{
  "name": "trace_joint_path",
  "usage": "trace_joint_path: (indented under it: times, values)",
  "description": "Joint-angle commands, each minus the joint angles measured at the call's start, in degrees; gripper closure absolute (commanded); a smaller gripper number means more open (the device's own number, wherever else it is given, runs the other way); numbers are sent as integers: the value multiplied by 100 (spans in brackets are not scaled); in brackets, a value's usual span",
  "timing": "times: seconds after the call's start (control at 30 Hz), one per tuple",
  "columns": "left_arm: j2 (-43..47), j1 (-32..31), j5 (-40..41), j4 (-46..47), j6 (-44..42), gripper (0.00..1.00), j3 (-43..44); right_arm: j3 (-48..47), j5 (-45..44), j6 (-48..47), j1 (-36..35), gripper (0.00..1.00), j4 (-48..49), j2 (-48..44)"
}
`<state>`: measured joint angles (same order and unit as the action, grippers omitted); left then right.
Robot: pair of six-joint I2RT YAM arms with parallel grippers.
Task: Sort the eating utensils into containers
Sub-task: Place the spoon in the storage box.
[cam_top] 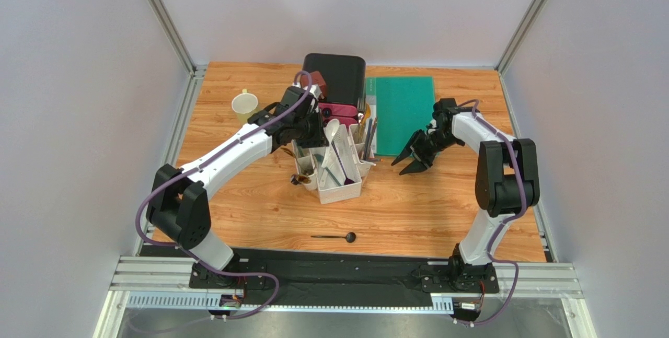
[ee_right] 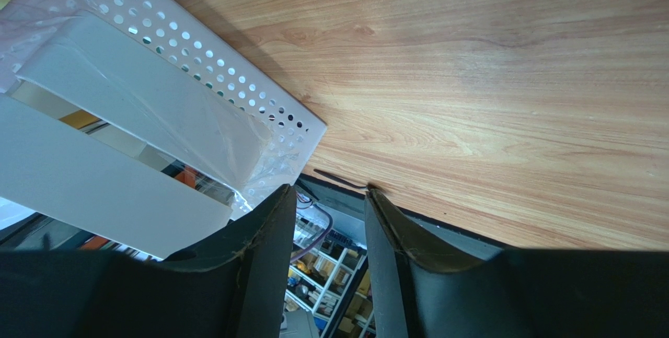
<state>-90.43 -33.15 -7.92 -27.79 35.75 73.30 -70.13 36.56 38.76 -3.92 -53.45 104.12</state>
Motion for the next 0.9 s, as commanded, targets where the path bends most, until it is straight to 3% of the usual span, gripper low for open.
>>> trace_joint_path:
  times: [0.0,0.53,0.73,0.87]
  values:
    - [-79,-60,599,-446,249,100,79,-273,80,-88,41,58,-148,117]
    - [-1073,-104,591,-1193,328,100,677,-484,-113,-141,41,54,-315,83]
    - [-968,-157,643,-1422,205,77,712,-484,-131,-123,41,54,-306,100]
    - [-740,-183,669,-1536,169,77,668,-458,-131,-88,41,55,-289,109]
